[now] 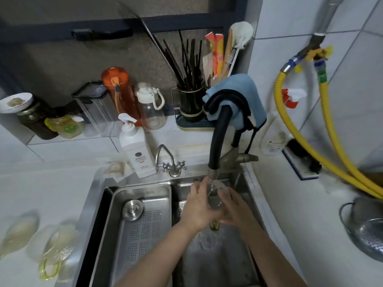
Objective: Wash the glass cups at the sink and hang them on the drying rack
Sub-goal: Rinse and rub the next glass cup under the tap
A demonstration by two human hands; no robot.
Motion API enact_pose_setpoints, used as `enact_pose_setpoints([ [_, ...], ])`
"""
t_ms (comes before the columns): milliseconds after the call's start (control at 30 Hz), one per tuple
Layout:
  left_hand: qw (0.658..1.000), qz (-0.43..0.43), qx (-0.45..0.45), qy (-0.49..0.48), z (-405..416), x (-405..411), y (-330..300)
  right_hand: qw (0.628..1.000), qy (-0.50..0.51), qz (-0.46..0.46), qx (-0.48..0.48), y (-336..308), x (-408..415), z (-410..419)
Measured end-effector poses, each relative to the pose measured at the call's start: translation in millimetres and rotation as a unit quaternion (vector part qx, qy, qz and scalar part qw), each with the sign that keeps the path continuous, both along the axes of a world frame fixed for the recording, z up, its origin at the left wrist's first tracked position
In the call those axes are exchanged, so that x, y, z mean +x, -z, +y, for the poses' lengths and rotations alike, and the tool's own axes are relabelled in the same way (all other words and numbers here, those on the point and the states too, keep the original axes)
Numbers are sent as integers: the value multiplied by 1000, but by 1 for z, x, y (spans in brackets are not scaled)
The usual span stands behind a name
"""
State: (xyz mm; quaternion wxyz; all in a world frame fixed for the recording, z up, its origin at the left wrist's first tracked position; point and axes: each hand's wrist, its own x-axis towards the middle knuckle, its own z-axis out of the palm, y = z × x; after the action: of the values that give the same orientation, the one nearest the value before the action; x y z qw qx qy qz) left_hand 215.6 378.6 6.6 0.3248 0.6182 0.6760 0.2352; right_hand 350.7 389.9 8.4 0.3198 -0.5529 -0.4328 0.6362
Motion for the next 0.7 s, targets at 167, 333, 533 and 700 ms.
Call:
enact_pose_setpoints([
  [167, 999, 30, 13, 12, -5, -4, -7, 999, 28, -32, -3, 11, 20, 6],
  [333, 999, 43, 17, 7, 1, -4, -12, 992, 83, -91, 41, 22, 43, 56],
  [533, 999, 44, -15, -8, 13, 6, -25, 983, 150, -98, 44, 7, 64, 120],
  [700, 999, 44, -26, -15, 11, 5, -28, 977, 132, -164, 26, 15, 73, 145],
])
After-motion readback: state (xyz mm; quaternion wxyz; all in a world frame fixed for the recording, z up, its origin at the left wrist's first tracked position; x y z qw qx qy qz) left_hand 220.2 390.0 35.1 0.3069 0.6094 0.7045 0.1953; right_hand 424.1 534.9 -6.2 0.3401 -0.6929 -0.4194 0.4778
